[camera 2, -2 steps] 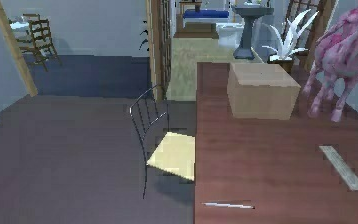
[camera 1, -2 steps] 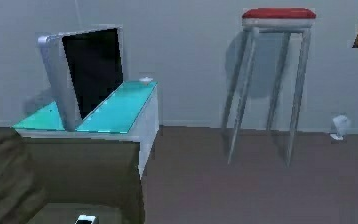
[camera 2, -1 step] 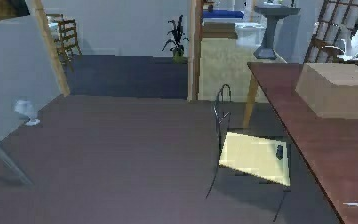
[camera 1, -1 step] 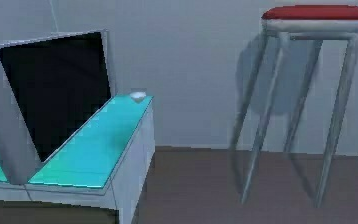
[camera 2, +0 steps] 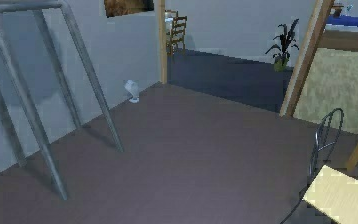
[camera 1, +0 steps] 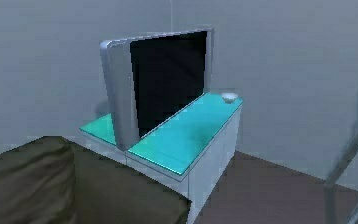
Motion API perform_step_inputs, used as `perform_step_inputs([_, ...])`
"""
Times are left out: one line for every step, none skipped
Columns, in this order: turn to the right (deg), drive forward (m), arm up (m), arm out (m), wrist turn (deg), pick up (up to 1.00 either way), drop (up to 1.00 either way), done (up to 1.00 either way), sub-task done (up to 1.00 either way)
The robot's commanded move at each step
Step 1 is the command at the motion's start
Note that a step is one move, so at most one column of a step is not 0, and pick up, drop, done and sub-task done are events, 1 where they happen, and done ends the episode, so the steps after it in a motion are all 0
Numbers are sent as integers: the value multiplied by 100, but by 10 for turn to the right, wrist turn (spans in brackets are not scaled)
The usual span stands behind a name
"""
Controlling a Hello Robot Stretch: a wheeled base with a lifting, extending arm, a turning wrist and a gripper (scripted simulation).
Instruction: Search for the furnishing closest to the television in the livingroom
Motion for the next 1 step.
perform_step_inputs([0, 0, 0, 0, 0, 0, 0, 100, 0])
